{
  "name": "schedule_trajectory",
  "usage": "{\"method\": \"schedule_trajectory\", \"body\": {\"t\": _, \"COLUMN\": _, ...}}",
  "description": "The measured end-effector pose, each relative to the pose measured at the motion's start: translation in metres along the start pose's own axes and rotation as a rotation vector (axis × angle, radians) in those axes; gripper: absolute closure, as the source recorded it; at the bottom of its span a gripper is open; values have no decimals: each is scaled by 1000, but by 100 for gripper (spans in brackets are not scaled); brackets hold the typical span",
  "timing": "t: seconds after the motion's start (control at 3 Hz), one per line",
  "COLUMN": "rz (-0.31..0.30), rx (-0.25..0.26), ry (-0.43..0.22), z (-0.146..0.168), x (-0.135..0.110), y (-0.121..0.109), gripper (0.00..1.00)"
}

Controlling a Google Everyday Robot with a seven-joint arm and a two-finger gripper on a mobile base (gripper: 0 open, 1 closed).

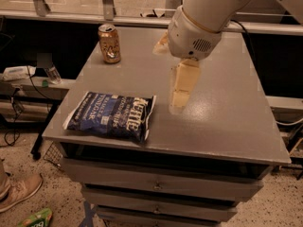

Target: Pick blue chip bag

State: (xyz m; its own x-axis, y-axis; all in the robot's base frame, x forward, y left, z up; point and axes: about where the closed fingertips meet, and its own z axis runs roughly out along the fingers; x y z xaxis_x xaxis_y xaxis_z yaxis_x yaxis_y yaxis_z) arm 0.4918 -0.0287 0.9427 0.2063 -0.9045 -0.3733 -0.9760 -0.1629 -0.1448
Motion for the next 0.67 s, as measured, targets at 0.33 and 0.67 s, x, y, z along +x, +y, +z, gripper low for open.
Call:
{"method": "schedule_trajectory", "body": {"t": 0.33, "rz": -19, "rx": -42, "ry": 15, "z": 20, "x": -6, "y": -8, "gripper": 0}}
{"method": "schedule_trajectory", "body": {"t": 0.67, "rz": -36, "rx": -114, "ry": 31, "z": 62, "x": -6, "y": -24, "gripper": 0}}
